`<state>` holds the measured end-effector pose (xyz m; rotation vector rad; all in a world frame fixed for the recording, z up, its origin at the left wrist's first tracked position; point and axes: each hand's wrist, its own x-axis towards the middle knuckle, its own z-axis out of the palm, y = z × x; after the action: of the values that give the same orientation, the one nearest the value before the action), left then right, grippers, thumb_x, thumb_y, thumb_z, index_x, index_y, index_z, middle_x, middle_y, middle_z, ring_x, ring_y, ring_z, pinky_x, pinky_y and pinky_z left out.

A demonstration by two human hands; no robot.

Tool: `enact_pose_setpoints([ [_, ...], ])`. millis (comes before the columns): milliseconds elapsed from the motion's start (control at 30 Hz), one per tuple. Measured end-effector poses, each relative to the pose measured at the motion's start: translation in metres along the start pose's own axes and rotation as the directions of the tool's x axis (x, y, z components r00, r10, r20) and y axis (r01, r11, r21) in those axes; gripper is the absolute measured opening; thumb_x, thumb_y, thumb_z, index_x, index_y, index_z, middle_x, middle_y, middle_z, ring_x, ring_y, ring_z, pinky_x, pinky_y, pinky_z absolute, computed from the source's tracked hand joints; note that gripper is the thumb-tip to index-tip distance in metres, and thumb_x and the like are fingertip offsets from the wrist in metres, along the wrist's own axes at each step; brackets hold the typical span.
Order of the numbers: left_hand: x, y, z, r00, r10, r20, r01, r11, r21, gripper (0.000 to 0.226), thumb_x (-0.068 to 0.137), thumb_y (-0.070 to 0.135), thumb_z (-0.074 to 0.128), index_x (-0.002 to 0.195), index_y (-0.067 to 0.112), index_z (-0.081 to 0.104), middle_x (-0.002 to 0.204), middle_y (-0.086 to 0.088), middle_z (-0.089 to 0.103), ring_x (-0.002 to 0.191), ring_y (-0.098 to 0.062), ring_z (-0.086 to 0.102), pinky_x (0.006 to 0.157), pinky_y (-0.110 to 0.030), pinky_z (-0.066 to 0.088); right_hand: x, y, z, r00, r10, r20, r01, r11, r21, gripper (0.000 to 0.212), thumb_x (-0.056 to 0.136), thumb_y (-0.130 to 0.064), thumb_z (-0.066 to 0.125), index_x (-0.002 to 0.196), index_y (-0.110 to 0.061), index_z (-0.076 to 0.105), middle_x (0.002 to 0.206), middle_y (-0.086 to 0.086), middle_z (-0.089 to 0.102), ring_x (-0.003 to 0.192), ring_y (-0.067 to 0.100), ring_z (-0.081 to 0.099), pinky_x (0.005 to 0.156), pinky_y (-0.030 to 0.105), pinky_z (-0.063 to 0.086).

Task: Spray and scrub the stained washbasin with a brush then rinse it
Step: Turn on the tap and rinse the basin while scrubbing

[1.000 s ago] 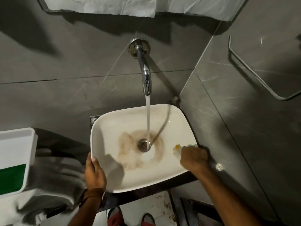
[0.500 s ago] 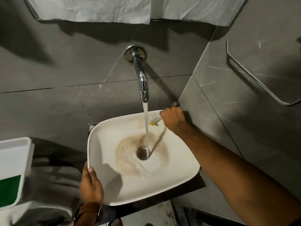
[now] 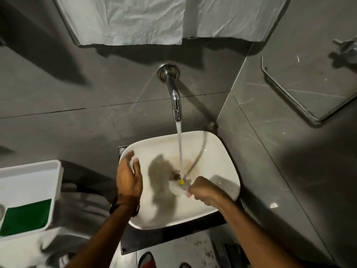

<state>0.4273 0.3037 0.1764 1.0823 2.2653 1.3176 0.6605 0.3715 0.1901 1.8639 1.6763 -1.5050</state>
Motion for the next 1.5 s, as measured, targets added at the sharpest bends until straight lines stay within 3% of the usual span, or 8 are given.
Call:
enact_pose_setpoints([
  [200, 0.048, 0.108, 0.006, 0.993, 0.096, 0.073, -0.084, 0.984, -0.159, 0.035, 0.094, 0.048, 0.055, 0.108, 0.02, 0.069, 0.1, 0.003, 0.073, 0.091, -0.009, 0.066, 0.078, -0.014, 0.047, -0.038, -0.063, -0.06, 0.982, -0.083, -0.167, 0.117, 0.972, 0.205, 0.021, 0.09, -0.02, 0.059, 0.084, -0.007, 0.074, 0.051, -0.001, 0.049, 0.032, 0.009, 0.035, 0.037, 0.016, 0.022],
  [400, 0.073, 0.174, 0.01, 0.967, 0.183, 0.175, -0.142, 0.964, -0.224, 0.034, 0.088, 0.044, 0.067, 0.105, 0.015, 0.075, 0.095, 0.004, 0.076, 0.09, -0.006, 0.069, 0.086, -0.03, 0.056, -0.06, -0.089, -0.085, 0.956, -0.17, -0.238, 0.227, 0.945, 0.237, 0.033, 0.097, -0.031, 0.055, 0.089, -0.008, 0.077, 0.056, -0.001, 0.047, 0.041, 0.011, 0.033, 0.039, 0.016, 0.022],
  [667, 0.076, 0.182, 0.018, 0.961, 0.076, 0.265, -0.025, 0.982, -0.188, 0.038, 0.082, 0.032, 0.076, 0.112, 0.009, 0.072, 0.104, -0.004, 0.076, 0.094, -0.013, 0.071, 0.095, -0.035, 0.054, -0.062, -0.095, -0.096, 0.945, -0.218, -0.245, 0.283, 0.92, 0.272, 0.017, 0.087, -0.021, 0.065, 0.07, -0.017, 0.064, 0.053, -0.003, 0.042, 0.037, 0.01, 0.027, 0.042, 0.018, 0.019],
  [833, 0.073, 0.185, 0.018, 0.952, 0.067, 0.3, -0.008, 0.981, -0.194, 0.042, 0.083, 0.035, 0.074, 0.114, 0.007, 0.071, 0.108, -0.007, 0.074, 0.099, -0.016, 0.069, 0.096, -0.033, 0.052, -0.056, -0.089, -0.096, 0.943, -0.197, -0.269, 0.28, 0.906, 0.317, 0.01, 0.085, -0.016, 0.066, 0.091, -0.013, 0.074, 0.055, -0.003, 0.041, 0.036, 0.009, 0.029, 0.039, 0.016, 0.021],
  [1000, 0.076, 0.184, 0.016, 0.914, 0.105, 0.393, -0.021, 0.977, -0.211, 0.037, 0.09, 0.031, 0.066, 0.116, 0.005, 0.069, 0.105, -0.007, 0.073, 0.092, -0.013, 0.065, 0.081, -0.014, 0.048, -0.057, -0.092, -0.099, 0.951, -0.183, -0.25, 0.264, 0.901, 0.345, 0.013, 0.089, -0.019, 0.066, 0.096, -0.013, 0.075, 0.053, -0.004, 0.043, 0.037, 0.009, 0.031, 0.039, 0.016, 0.022],
  [1267, 0.083, 0.181, 0.017, 0.879, 0.077, 0.471, 0.022, 0.979, -0.201, 0.036, 0.091, 0.033, 0.064, 0.116, 0.007, 0.067, 0.099, 0.0, 0.071, 0.091, -0.011, 0.064, 0.074, -0.01, 0.042, -0.059, -0.1, -0.101, 0.95, -0.206, -0.235, 0.277, 0.903, 0.329, 0.008, 0.09, -0.02, 0.067, 0.084, -0.016, 0.072, 0.055, -0.003, 0.042, 0.036, 0.008, 0.028, 0.038, 0.017, 0.021],
  [1400, 0.084, 0.181, 0.022, 0.91, -0.019, 0.413, 0.103, 0.978, -0.184, 0.043, 0.077, 0.044, 0.078, 0.105, 0.013, 0.068, 0.09, 0.004, 0.073, 0.085, -0.008, 0.065, 0.069, -0.017, 0.043, -0.055, -0.093, -0.099, 0.909, -0.283, -0.307, 0.34, 0.928, 0.153, 0.021, 0.088, -0.027, 0.069, 0.091, -0.008, 0.077, 0.062, 0.0, 0.052, 0.045, 0.014, 0.043, 0.043, 0.021, 0.034],
  [1500, 0.08, 0.184, 0.03, 0.947, -0.068, 0.315, 0.124, 0.979, -0.162, 0.046, 0.065, 0.048, 0.084, 0.092, 0.019, 0.062, 0.08, 0.005, 0.072, 0.078, -0.009, 0.068, 0.07, -0.026, 0.052, -0.052, -0.081, -0.096, 0.857, -0.371, -0.357, 0.3, 0.923, -0.24, 0.022, 0.085, -0.032, 0.074, 0.092, -0.011, 0.081, 0.087, 0.005, 0.076, 0.081, 0.025, 0.07, 0.076, 0.037, 0.061],
])
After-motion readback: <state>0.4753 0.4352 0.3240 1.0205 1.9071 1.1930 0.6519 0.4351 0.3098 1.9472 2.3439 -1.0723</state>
